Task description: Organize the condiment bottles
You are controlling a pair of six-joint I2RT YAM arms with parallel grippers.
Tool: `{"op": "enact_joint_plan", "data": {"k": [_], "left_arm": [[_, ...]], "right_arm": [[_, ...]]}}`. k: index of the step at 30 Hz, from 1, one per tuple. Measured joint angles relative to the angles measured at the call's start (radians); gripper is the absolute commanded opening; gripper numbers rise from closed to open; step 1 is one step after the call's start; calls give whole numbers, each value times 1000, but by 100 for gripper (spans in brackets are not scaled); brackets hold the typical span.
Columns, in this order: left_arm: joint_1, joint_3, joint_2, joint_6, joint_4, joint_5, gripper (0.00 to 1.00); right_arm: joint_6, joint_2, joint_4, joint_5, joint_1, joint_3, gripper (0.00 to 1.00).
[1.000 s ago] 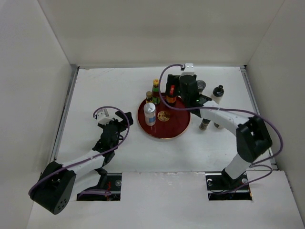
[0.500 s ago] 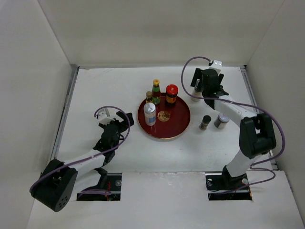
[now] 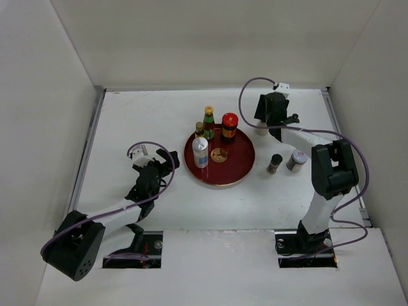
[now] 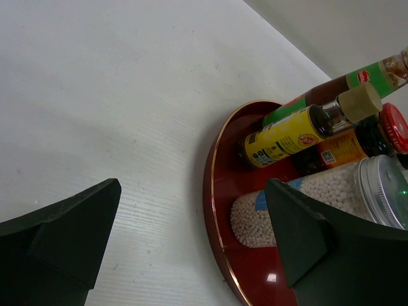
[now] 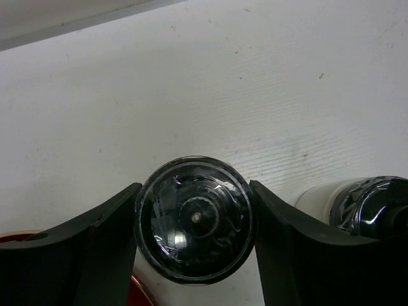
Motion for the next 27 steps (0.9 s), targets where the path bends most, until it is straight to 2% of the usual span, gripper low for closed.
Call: {"op": "enact_joint_plan", "data": {"k": [2,6,11,17,21,27], "left_arm": [[0,0,0,0,0,0,100],[1,0,0,0,0,3,100],[1,0,10,0,3,6,100],[3,0,13,-1,3,11,100],[5,0,13,-3,3,11,100],[7,0,15,-4,3,12,100]], "right_arm": [[-1,0,5,-1,0,0,53],[-5,-39,16,11,6,-43,51],[-10,-242,6,45,47,-187,52],[20,-443,21,72,205,-285,52],[57,-437,24,69,318,-305,52],[73,-308,39,55,431,-267,54]]}}
